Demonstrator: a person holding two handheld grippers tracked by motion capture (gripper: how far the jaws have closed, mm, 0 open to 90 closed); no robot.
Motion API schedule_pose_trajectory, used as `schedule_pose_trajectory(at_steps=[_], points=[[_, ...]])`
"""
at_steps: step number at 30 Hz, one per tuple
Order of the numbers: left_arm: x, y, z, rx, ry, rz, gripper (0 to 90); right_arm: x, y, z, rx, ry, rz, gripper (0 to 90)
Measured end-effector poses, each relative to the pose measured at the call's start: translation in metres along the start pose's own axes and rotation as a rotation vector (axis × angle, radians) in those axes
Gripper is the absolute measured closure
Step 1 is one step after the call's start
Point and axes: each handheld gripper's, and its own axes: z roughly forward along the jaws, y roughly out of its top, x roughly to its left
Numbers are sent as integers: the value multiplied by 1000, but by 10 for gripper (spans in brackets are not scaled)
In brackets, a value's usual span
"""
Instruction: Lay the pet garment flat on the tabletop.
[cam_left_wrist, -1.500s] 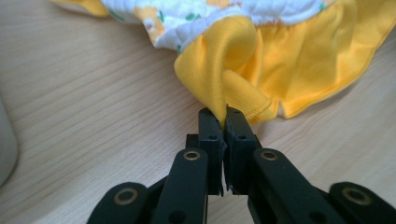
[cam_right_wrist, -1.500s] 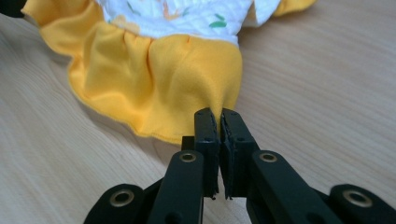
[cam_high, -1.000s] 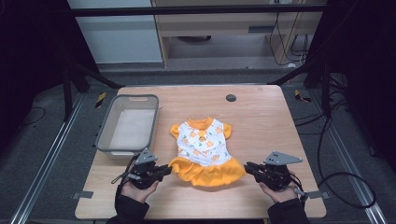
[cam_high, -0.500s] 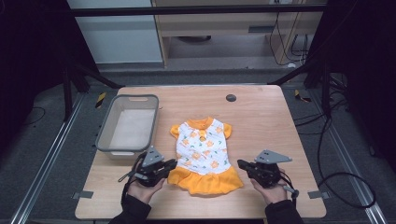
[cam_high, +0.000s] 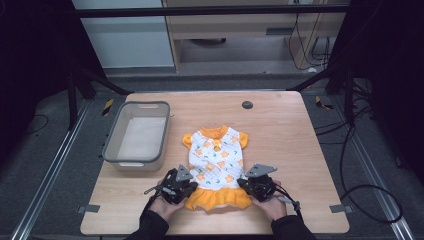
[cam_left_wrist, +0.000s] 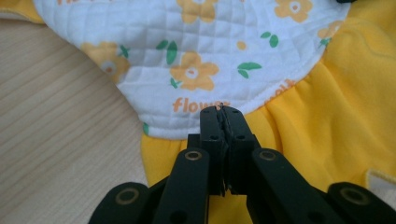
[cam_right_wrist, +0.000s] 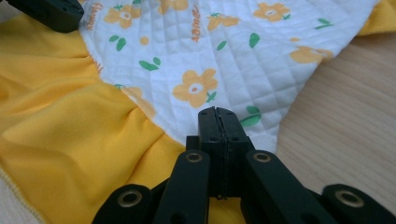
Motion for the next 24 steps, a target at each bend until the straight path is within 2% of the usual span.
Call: schedule_pose_trajectory(at_steps=[5, 13, 15, 17, 20, 22, 24], points=[[-3, -6, -3, 0, -15, -9, 876, 4, -5, -2, 15, 12, -10, 900], [-5, -7, -6, -8, -19, -5, 869, 3, -8, -7, 34, 31, 17, 900], [-2, -1, -12, -52, -23, -11, 840, 2, -4, -10, 6, 37, 22, 900], [1, 7, -19, -104, -9, -14, 833, -2, 1, -15, -47, 30, 26, 900], [10, 23, -23, -164, 17, -28, 831, -11, 11, -19, -106, -1, 36, 900], [17, 33, -17, -172, 25, -48, 831, -18, 17, -16, -124, -6, 52, 900], [21, 40, -5, -153, 37, -54, 831, -23, 21, -9, -116, -15, 65, 900]])
